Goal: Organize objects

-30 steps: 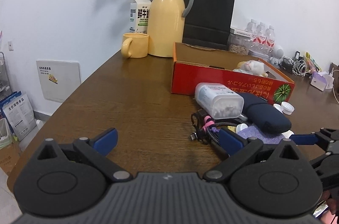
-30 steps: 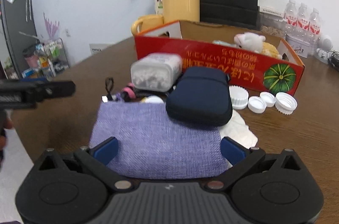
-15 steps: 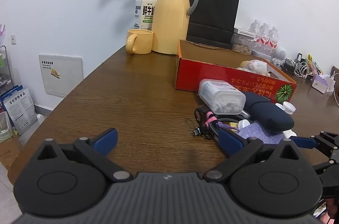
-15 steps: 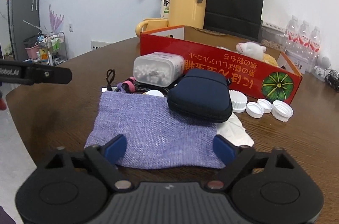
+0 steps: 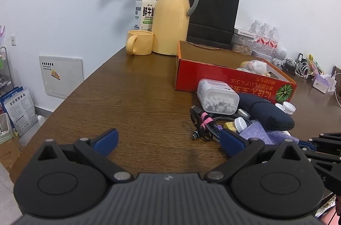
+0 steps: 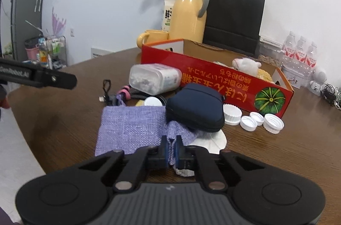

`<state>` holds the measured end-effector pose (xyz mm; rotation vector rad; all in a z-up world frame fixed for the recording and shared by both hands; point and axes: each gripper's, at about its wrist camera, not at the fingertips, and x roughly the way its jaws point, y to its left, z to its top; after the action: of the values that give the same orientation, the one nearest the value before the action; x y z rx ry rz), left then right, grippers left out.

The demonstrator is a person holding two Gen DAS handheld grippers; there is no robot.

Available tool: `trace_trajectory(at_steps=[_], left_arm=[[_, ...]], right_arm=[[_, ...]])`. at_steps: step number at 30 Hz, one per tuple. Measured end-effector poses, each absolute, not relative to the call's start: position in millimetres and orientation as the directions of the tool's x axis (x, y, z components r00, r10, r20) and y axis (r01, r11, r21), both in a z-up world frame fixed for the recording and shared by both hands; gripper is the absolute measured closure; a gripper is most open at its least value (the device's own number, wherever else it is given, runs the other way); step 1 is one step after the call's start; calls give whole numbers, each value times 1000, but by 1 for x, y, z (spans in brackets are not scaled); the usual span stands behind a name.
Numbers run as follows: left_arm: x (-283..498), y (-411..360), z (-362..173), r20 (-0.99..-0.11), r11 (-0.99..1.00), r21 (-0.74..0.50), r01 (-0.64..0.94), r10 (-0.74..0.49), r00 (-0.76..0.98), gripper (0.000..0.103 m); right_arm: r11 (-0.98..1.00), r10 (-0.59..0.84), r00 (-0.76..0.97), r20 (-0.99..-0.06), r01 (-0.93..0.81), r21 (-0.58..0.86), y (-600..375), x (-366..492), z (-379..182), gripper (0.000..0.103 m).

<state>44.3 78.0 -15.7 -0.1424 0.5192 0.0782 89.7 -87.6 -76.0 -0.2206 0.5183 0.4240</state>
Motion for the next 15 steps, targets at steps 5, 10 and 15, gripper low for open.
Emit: trace_trajectory(at_steps=[5,10,15], left_arm=[[41,77,-13,-494,987,-113,-115,45,868,0],[38,76,-10,-489,987,-110,-113,46,871,0],[37,74,-4,-474,988,-105,-110,47,879,0]], right_arm=[[879,385,785,-485,-472,-65,-91,80,-65,99],[859,468,758,-454,-511,33,-99,76,-51,100],[863,474,784,-401,-504,35,-105,72,-35,100]])
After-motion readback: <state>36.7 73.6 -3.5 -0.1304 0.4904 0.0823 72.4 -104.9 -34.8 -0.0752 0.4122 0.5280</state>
